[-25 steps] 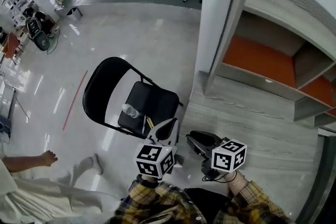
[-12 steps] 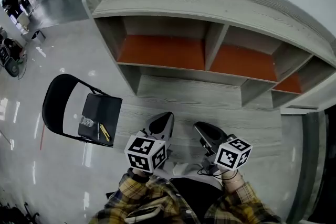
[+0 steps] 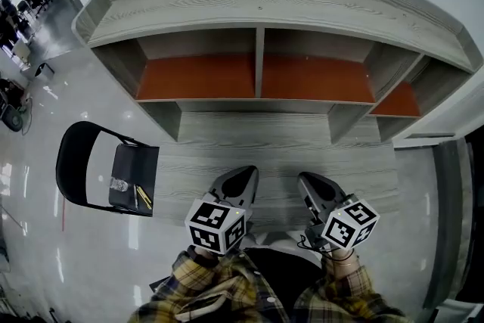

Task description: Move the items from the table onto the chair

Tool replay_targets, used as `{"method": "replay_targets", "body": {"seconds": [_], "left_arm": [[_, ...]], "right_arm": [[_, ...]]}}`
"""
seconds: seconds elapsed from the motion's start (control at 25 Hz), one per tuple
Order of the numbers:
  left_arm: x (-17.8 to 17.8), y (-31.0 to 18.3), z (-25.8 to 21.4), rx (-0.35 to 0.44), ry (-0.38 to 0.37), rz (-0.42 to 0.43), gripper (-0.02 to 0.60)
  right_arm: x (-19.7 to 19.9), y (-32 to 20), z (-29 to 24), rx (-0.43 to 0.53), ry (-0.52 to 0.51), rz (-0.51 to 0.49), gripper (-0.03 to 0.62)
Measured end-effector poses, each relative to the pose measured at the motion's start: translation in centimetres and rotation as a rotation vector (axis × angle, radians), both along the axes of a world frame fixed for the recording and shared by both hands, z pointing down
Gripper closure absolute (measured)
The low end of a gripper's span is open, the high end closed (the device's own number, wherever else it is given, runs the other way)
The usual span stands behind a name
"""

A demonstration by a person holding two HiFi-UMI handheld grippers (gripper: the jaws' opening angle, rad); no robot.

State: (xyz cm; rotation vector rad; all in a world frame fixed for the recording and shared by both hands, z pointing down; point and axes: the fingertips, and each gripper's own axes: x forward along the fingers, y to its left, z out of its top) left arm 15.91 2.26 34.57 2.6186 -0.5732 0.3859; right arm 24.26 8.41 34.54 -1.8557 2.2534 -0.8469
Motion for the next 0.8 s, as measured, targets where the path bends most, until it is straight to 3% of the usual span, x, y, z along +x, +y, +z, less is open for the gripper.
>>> {"method": "replay_targets", "body": {"seconds": [0.36,0.8], "left_arm": [[1.3,-0.2,-0.8,0.0,-0.01,0.075,0.578],[2.5,0.3,-0.5,-0.006,-0.005,0.151,0.578]], "right_arm": [[0.1,-0.3,-1.4,-0.013,0.107,0.014,0.577],[0.0,-0.4,-1.1,-0.032,0.127,0.05,0.577]]}}
